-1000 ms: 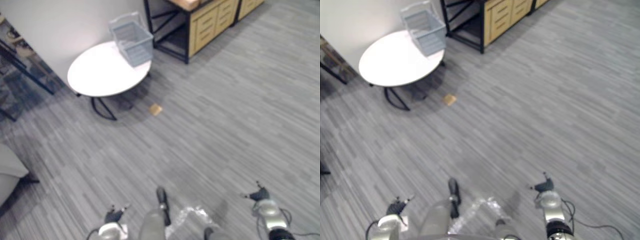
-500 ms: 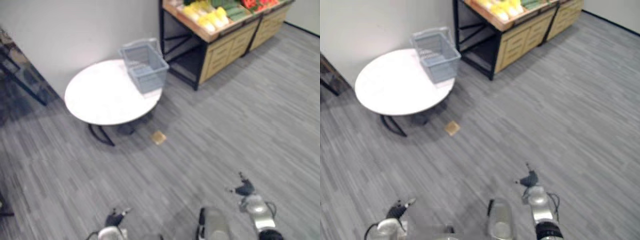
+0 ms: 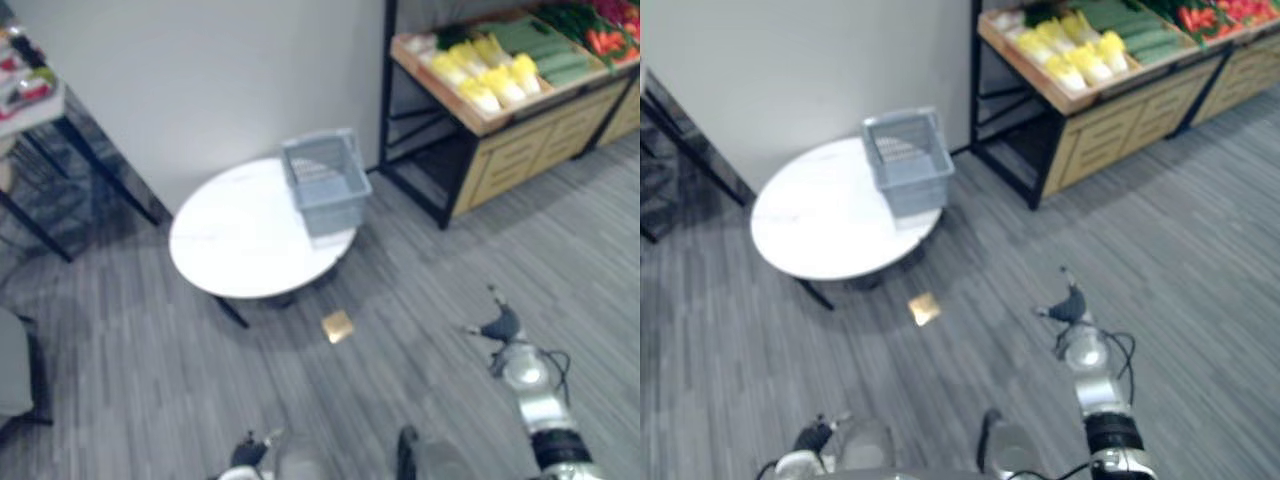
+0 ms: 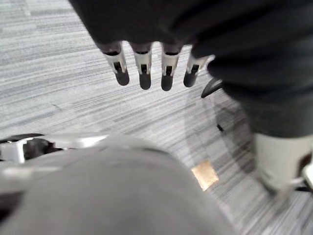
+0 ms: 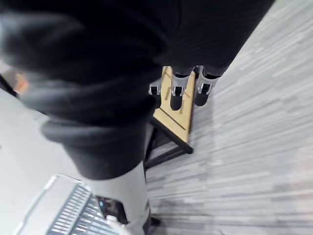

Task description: Pick vegetable in the basket

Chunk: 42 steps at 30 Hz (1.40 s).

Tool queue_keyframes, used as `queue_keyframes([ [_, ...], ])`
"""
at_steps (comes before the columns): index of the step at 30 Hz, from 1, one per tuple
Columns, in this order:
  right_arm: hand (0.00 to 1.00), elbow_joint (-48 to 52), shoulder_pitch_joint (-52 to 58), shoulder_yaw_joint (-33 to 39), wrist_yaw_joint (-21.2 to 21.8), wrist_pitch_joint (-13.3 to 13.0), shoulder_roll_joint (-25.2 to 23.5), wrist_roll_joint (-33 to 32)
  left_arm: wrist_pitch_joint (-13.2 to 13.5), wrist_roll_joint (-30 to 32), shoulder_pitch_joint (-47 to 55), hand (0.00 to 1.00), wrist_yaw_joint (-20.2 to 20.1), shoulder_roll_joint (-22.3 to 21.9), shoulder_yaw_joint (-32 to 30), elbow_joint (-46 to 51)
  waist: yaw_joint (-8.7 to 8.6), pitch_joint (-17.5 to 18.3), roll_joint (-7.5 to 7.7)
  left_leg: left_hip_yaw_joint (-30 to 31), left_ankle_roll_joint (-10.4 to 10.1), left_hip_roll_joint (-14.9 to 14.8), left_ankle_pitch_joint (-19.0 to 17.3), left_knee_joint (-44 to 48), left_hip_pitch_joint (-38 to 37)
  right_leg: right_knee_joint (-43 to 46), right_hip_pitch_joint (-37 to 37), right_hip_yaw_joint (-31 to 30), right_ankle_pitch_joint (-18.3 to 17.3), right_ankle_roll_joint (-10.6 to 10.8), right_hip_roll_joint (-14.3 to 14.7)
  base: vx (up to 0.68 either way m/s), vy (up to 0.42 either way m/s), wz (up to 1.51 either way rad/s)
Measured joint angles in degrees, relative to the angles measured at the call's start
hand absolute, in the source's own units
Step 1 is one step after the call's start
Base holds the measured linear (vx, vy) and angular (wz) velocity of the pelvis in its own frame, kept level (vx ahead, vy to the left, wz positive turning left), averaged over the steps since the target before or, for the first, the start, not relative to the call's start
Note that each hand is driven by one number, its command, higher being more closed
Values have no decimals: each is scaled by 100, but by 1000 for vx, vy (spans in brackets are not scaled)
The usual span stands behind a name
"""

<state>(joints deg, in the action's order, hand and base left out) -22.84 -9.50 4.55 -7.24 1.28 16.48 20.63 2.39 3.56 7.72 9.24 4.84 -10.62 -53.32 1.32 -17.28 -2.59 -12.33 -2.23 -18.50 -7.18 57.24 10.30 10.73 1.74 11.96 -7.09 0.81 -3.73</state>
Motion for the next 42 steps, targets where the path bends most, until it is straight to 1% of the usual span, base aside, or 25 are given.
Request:
queue_keyframes([
  [2,0,-4,-289,-151,11,-1,230,165,6,0,100,0,25,-16,-7,128,71,23,-42,-459,-65,256,-180,-1018,339,-313,269,-1,-6,10,-7,407,-15,-7],
  [3,0,-6,-489,-284,12,-1,356,192,5,2,157,0,53,-16,-25,134,77,29,-49,-822,-77,447,-177,-1965,357,-505,416,24,-11,23,-12,476,78,-1],
  [5,0,-6,-750,-406,12,-16,588,199,2,4,220,0,53,-26,-51,115,74,44,-64,-1556,15,742,193,-3681,207,-762,708,128,-63,160,-18,401,86,14],
  [6,0,-12,-856,-449,7,-20,752,203,2,5,221,0,53,-44,-53,113,72,58,-102,-1919,31,861,587,-4467,103,-802,845,214,-103,262,12,448,118,31],
  [7,0,-20,-996,-510,6,-20,956,209,5,7,263,0,51,-65,-69,106,95,110,-210,-2218,525,948,1329,-5156,-81,-768,1013,276,-281,429,83,564,146,36],
  [8,0,-39,-1090,-513,-6,-19,951,239,3,8,212,0,50,-69,-110,74,129,112,-28,-2300,927,1147,1376,-5260,-180,-750,1085,319,-338,487,-12,609,178,45],
  [9,0,-39,-1287,-528,-5,-30,971,362,14,10,182,0,45,-52,-127,87,131,134,174,-2358,972,1310,1317,-5253,-158,-773,1119,375,-339,490,-172,399,113,43],
  [11,0,-66,-1681,-569,-2,-39,1018,468,-2,153,132,0,16,-71,-249,91,227,131,291,-2353,1205,1511,975,-5095,-325,-769,1377,342,-323,511,-383,407,137,34],
  [12,0,-75,-1761,-635,-1,-40,1023,553,-4,165,152,0,17,-98,-265,89,281,130,298,-2355,1220,1577,914,-5083,-434,-708,1470,316,-309,534,-450,439,146,13],
  [14,0,-123,-1975,-1026,7,-108,995,697,-3,175,293,0,32,-145,-233,70,422,147,282,-2308,969,1682,576,-5176,-878,143,1477,266,-322,604,-552,348,105,16],
  [15,0,-134,-1977,-1115,8,-183,936,796,0,176,377,0,34,-108,-145,63,426,213,250,-2154,841,1763,492,-5346,-1115,1409,1045,222,-366,695,-701,289,73,51],
  [16,0,-175,-1976,-1186,11,-215,928,820,-6,179,400,0,32,-23,-71,33,383,244,345,-1945,760,1880,402,-5448,-1223,2603,543,136,-147,1035,-908,288,25,66],
  [17,0,-224,-1976,-1186,15,-226,930,828,-12,187,372,0,34,48,-1,-24,349,255,414,-1799,754,1947,369,-5481,-1265,3387,193,3,42,1174,-1021,304,-25,98],
  [18,0,-335,-1979,-1176,16,-204,954,849,-45,193,266,0,34,189,102,-147,338,226,538,-1512,779,2044,330,-5468,-1370,4563,-406,-300,-37,1026,-1150,385,-60,129],
  [19,0,-433,-1980,-1164,14,-168,960,850,-56,229,223,0,35,216,172,-201,272,227,553,-1279,780,2047,335,-5455,-1508,5059,-793,-315,-212,728,-1216,344,-67,129],
  [21,0,-481,-2034,-1167,10,-164,978,847,-58,250,129,0,37,216,201,-227,230,193,492,-882,770,1971,338,-5488,-1692,4713,-1150,-224,-465,309,-1270,332,-117,117],
  [22,0,-482,-2111,-1167,10,-176,1029,837,-54,284,21,0,37,234,217,-217,186,172,455,-614,747,1893,348,-5501,-1709,3973,-1309,-190,-555,163,-1249,342,-216,129],
  [25,0,-487,-2327,-1158,10,-214,1310,768,-34,396,-209,0,24,326,351,-133,123,170,448,-100,377,1738,341,-5506,-1578,1232,-1335,-596,-363,388,-1041,237,-292,104],
  [26,0,-512,-2468,-1140,8,-210,1382,743,-25,402,-236,0,23,371,369,-108,121,171,505,30,185,1737,329,-5500,-1532,286,-1307,-861,-30,427,-1017,160,-290,68],
  [27,0,-514,-2521,-1125,6,-209,1403,740,-25,403,-240,0,22,397,372,-109,126,159,563,83,107,1762,309,-5502,-1527,61,-1280,-953,185,454,-1048,186,-408,60],
  [28,0,-534,-2614,-1124,0,-199,1406,740,-25,409,-229,0,11,438,373,-142,163,143,635,137,-86,1777,206,-5503,-1572,51,-1240,-1034,887,750,-1116,168,-428,37],
  [31,0,-812,-3096,-1181,-8,-183,1543,741,12,412,-188,0,-9,326,537,-125,129,88,118,-72,-381,1169,235,-5508,-1428,-22,-1249,-646,860,549,-632,174,-347,23],
  [34,0,-979,-3546,-1188,-22,-59,1895,741,26,411,-228,0,34,305,522,-43,62,26,-149,-110,-593,866,499,-5748,-1311,-117,-1258,-257,857,380,-386,164,-255,44],
  [37,0,-1130,-3994,-1275,-139,-77,1929,741,23,416,-243,0,61,198,536,-76,72,-27,-113,-86,-629,740,595,-5813,-1140,-168,-1375,-110,853,343,-278,66,-99,21],
  [42,0,-1420,-4229,-1593,-184,-141,1875,743,22,415,-294,0,105,176,579,-128,153,-135,-135,60,-616,792,614,-5800,-944,-280,-1410,-3,879,322,-305,15,-3,17],
])
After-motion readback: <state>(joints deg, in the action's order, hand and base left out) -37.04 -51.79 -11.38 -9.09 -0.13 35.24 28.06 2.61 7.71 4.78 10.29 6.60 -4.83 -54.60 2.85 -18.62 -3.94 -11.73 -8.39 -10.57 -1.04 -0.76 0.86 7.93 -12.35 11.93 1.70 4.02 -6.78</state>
